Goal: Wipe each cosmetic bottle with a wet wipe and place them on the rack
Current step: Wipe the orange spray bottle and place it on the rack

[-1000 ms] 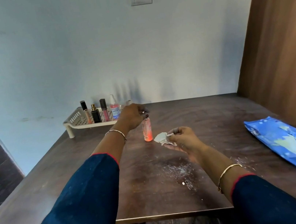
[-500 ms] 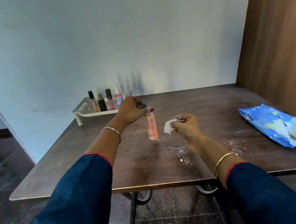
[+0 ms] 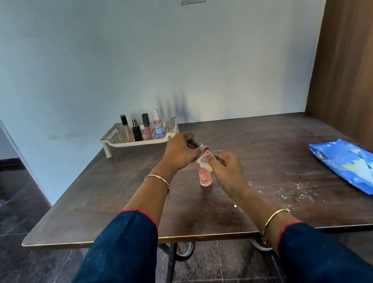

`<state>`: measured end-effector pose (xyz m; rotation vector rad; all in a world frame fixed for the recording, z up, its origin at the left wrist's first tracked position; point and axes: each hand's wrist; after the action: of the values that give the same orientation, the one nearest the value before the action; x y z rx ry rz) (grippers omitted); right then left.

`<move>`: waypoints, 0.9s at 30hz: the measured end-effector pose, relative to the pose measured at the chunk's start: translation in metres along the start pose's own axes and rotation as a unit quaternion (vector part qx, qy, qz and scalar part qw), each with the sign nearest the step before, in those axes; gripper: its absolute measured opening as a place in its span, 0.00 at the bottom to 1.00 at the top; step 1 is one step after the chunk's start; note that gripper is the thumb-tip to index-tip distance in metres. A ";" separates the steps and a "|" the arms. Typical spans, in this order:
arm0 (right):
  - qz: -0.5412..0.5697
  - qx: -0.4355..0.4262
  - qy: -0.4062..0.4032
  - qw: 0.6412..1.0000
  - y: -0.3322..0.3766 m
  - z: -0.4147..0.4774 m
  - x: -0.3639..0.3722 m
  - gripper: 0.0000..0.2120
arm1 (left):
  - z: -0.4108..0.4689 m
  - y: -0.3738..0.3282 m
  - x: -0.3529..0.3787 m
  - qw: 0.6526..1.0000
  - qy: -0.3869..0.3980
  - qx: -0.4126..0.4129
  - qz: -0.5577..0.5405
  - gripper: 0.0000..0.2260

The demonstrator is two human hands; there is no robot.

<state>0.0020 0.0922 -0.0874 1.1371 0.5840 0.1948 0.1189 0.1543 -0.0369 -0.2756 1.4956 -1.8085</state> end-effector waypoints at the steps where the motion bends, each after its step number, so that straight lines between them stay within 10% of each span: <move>1: -0.014 -0.008 -0.007 1.000 -0.003 0.001 0.002 0.07 | 0.002 0.001 0.000 1.000 -0.001 -0.001 0.003 0.09; 8: -0.044 -0.035 -0.079 0.995 -0.002 0.008 0.009 0.13 | 0.007 0.006 -0.004 0.999 0.004 -0.023 -0.037 0.07; 27: -0.144 0.036 0.075 0.986 -0.027 0.014 -0.003 0.14 | 0.017 0.011 -0.019 0.991 0.059 -0.065 -0.101 0.08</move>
<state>0.0032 0.0685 -0.1064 1.1000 0.8877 0.0094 0.1472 0.1541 -0.0367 -0.4043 1.7251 -1.9156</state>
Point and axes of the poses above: each hand's wrist, its own z-axis towards the middle knuckle, its own x-axis out of the palm, y = z × x, and after that the axes turned 15 degrees about -z, right-handed
